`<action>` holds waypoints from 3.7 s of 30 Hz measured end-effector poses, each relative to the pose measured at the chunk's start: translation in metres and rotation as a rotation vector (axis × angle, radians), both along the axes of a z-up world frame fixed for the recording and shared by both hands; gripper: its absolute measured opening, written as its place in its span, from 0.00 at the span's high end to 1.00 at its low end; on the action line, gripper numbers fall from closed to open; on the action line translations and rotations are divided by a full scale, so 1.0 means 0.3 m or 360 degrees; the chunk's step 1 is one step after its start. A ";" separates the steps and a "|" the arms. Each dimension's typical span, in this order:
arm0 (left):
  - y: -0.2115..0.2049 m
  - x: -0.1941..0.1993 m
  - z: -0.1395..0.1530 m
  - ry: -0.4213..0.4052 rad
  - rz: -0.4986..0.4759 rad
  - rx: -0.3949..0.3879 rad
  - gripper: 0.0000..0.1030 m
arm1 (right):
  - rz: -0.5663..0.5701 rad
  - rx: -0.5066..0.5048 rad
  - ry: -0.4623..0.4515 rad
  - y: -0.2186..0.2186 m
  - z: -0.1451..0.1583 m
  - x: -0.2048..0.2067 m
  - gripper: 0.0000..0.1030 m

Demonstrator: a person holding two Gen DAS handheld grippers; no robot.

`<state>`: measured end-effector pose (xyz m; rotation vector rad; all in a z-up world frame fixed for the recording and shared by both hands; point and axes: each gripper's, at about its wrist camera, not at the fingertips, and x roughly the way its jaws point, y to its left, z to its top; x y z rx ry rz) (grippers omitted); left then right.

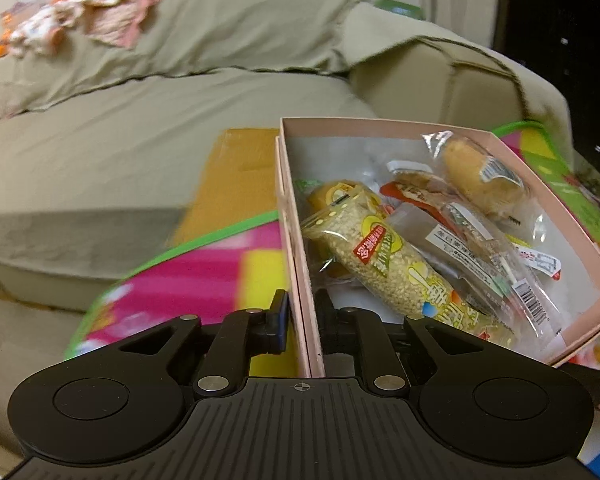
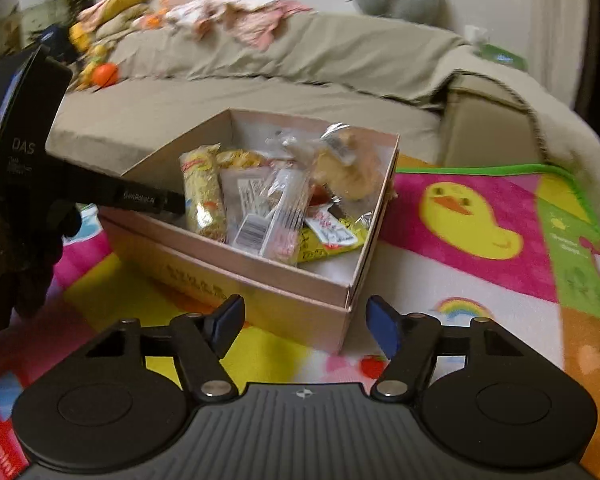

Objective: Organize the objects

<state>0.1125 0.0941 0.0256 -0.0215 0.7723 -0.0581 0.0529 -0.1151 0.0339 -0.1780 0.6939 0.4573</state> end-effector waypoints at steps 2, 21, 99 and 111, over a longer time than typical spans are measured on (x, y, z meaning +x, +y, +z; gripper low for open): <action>-0.071 0.053 -0.002 -0.0006 -0.0045 -0.0015 0.85 | -0.0105 0.0003 -0.0006 -0.042 0.000 0.014 0.32; -0.140 -0.161 0.110 -0.0458 0.0037 0.0056 0.54 | -0.0500 0.0036 -0.0149 -0.233 -0.011 -0.100 0.00; -0.274 -0.503 -0.074 -0.0268 -0.0012 -0.0051 0.55 | -0.0598 0.0034 -0.0028 -0.185 -0.137 -0.197 0.00; -0.269 -0.504 -0.074 -0.0270 -0.0011 -0.0066 0.55 | -0.0598 0.0033 -0.0028 -0.184 -0.136 -0.198 0.00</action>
